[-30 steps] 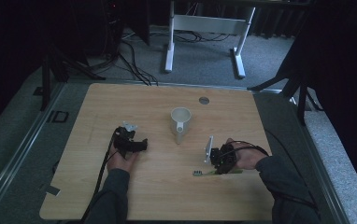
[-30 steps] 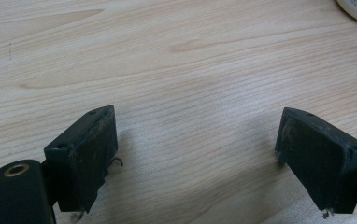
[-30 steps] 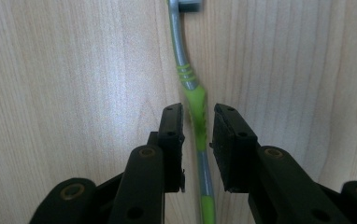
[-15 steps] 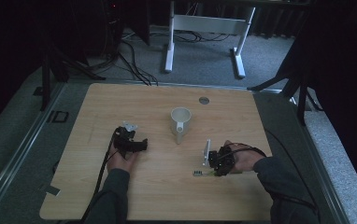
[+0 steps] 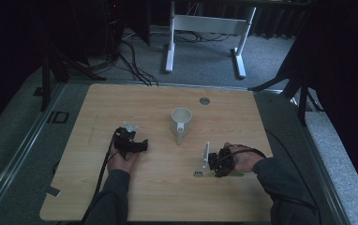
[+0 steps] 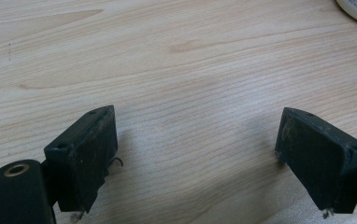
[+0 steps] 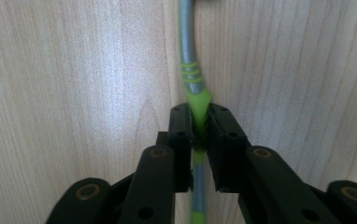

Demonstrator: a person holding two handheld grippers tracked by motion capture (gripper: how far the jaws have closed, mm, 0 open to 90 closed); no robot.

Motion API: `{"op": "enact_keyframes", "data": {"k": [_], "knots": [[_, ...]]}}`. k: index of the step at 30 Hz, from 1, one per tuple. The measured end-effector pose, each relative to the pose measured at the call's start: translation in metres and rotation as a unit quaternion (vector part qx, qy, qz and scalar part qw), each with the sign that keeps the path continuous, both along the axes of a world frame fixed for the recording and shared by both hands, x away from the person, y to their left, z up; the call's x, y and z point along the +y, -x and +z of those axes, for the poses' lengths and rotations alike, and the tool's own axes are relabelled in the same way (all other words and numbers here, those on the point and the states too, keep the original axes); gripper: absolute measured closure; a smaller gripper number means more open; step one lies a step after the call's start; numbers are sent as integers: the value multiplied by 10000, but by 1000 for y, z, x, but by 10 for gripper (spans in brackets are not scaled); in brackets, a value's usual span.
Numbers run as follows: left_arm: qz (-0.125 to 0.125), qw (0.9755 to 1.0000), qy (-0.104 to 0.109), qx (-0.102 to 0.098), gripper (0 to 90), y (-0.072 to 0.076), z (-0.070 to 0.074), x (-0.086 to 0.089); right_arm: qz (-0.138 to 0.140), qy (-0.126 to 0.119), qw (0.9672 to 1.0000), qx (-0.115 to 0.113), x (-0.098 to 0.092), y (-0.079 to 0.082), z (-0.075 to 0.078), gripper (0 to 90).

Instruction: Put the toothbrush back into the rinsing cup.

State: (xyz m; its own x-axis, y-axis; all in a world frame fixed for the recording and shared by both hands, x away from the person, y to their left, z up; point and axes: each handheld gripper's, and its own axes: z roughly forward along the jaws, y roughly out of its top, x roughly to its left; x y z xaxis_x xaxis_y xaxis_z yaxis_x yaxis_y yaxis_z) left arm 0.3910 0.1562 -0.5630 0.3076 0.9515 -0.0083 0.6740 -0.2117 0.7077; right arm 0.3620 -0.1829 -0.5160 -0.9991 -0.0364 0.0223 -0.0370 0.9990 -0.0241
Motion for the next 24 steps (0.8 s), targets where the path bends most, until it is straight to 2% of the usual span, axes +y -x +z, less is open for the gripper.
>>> {"op": "enact_keyframes", "data": {"k": [8,16,17,24], "knots": [[0,10000,0,1,134,0,0,0,7,-91,10000,9,-1,1,4,818],[0,10000,0,3,134,0,0,0,-130,-589,9982,-21,-7,-1,23,819],[0,10000,1,1,134,0,0,0,-130,-589,9982,-21,-7,-1,23,819],[0,10000,-2,3,135,0,0,0,-245,-1006,9946,-15,-12,-3,36,819]]}}
